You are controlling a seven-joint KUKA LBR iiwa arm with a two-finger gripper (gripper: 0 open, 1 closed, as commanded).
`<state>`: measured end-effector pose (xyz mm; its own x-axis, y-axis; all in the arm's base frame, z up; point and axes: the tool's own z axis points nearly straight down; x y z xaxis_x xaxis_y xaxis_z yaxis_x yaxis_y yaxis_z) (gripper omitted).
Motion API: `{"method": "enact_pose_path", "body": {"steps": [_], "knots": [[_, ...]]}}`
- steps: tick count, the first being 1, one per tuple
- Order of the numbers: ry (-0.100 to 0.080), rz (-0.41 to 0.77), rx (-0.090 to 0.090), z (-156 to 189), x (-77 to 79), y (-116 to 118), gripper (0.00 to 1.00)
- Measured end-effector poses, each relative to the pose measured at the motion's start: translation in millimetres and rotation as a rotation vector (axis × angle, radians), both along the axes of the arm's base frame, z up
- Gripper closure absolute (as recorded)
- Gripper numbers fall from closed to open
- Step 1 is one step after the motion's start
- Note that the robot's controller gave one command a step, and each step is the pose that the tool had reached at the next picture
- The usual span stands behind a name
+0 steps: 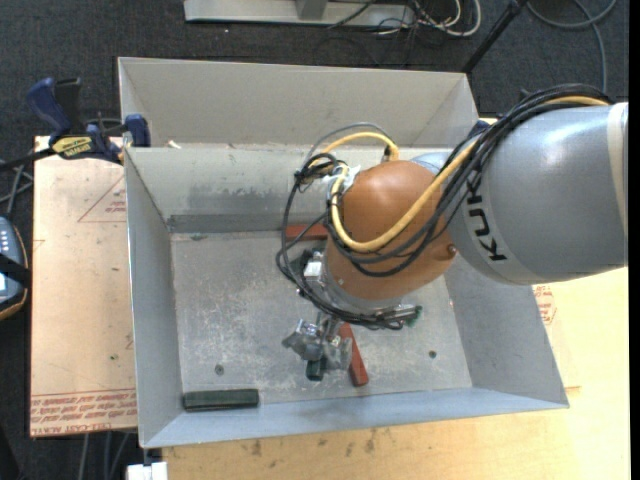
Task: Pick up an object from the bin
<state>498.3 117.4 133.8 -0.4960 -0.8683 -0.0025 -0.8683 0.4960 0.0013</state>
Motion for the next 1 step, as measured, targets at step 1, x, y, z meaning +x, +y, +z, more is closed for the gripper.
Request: {"method": "enact_pose_path", "body": {"steps": [1], "knots": [[0.008,0.003,-0.001,40.9,-3.8,-0.6,1.0]]}}
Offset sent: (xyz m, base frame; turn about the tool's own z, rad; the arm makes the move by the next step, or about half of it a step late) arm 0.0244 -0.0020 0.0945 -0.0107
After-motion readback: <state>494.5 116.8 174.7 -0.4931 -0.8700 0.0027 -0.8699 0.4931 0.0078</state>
